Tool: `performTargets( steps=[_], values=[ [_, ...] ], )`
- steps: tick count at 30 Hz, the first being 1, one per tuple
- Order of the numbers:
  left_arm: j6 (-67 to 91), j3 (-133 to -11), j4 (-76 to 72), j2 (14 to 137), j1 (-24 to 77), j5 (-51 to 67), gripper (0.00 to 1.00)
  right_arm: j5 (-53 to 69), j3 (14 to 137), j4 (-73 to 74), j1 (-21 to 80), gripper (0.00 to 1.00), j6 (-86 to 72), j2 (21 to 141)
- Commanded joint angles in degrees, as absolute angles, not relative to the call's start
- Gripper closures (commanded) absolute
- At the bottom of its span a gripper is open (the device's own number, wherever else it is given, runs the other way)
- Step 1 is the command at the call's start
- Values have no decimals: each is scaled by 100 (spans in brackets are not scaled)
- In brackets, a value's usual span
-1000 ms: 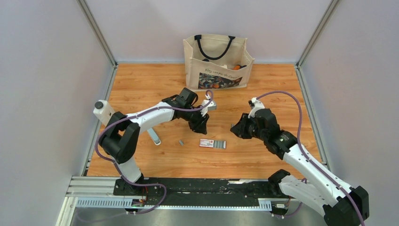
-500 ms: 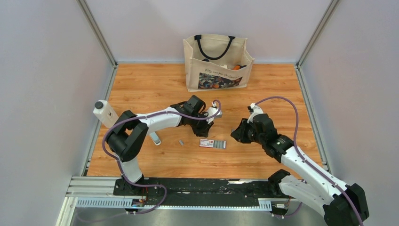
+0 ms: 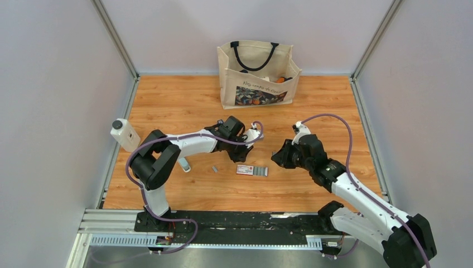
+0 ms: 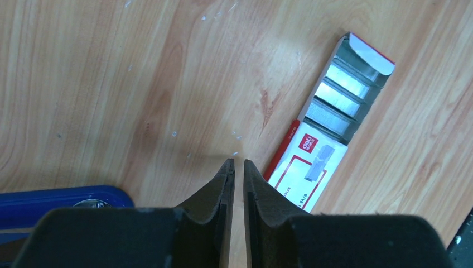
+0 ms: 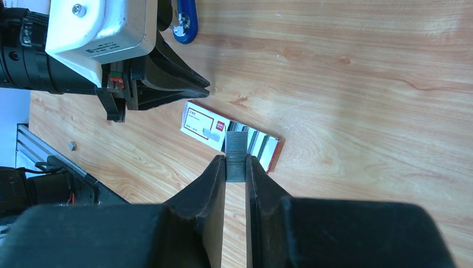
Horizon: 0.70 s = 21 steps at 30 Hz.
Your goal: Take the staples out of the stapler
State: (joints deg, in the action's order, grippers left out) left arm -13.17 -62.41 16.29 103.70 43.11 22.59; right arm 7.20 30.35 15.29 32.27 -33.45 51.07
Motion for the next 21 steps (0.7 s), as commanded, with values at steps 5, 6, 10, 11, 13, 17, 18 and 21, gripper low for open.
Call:
performTargets(
  steps=[5, 6, 10, 11, 13, 17, 18, 21],
  values=[
    [-1292, -6021, 1274, 10230, 4421, 1986, 81, 817, 2944, 1143, 3217, 90, -3366, 5194],
    [-1283, -6003, 1274, 10230, 4447, 1986, 81, 835, 2944, 1134, 3217, 90, -3358, 5212],
    [-1292, -5854, 1240, 10099, 4570, 1934, 82, 835, 2936, 1142, 3217, 90, -3314, 5256],
    [-1292, -5810, 1222, 10046, 4596, 1916, 82, 826, 2927, 1143, 3217, 90, -3313, 5265],
    [-1257, -5739, 1239, 9967, 4623, 1951, 82, 826, 2918, 1160, 3217, 91, -3287, 5265],
    [-1213, -5634, 1336, 9835, 4667, 2030, 82, 817, 2918, 1178, 3217, 91, -3270, 5265],
    [-1222, -5582, 1336, 9791, 4684, 2022, 82, 817, 2909, 1186, 3217, 90, -3270, 5273],
    [-1239, -5476, 1345, 9642, 4746, 1969, 82, 835, 2909, 1213, 3217, 90, -3261, 5265]
  ],
)
